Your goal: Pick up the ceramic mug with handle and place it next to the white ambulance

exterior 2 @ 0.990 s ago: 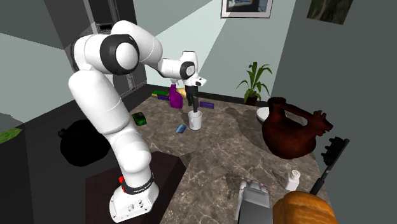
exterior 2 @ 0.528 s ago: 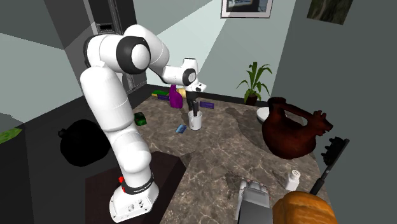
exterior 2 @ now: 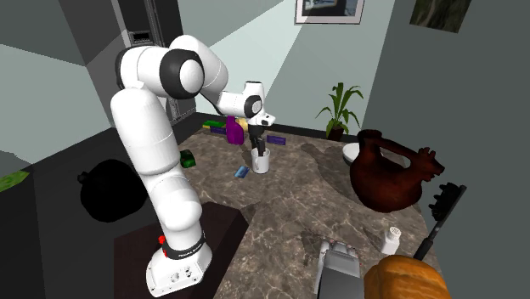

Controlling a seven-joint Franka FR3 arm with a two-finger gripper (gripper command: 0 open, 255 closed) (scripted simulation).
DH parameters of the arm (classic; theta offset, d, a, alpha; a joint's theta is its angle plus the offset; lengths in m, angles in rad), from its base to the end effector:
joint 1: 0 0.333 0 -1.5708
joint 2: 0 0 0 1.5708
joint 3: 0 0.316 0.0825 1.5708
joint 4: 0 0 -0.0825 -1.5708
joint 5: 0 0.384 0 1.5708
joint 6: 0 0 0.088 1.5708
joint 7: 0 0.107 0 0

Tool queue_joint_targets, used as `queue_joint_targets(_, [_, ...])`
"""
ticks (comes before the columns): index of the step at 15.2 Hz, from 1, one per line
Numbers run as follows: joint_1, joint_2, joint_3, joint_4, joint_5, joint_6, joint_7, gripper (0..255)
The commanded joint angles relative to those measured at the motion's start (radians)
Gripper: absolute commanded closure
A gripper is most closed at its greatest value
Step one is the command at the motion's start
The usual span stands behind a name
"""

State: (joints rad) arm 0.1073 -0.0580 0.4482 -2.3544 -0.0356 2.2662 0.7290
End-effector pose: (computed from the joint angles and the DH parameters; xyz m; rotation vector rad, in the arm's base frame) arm 0.4175 0.2581 0.3478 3.0694 -0.2327 0.0033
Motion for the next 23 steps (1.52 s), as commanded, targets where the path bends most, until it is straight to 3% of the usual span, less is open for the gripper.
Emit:
queue_joint_targets(1, [0.0, 0.0, 0.0, 0.0, 0.0, 0.0, 0.0, 0])
queue_joint_targets(2, [0.0, 0.0, 0.0, 0.0, 0.0, 0.0, 0.0, 0])
queue_joint_targets(3, [0.0, 0.0, 0.0, 0.0, 0.0, 0.0, 0.0, 255])
queue_joint_targets(12, [0.0, 0.0, 0.0, 0.0, 0.0, 0.0, 0.0, 255])
queue_joint_targets(23, [0.003, -0.088, -0.011, 0.072, 0.046, -0.151, -0.041, 255])
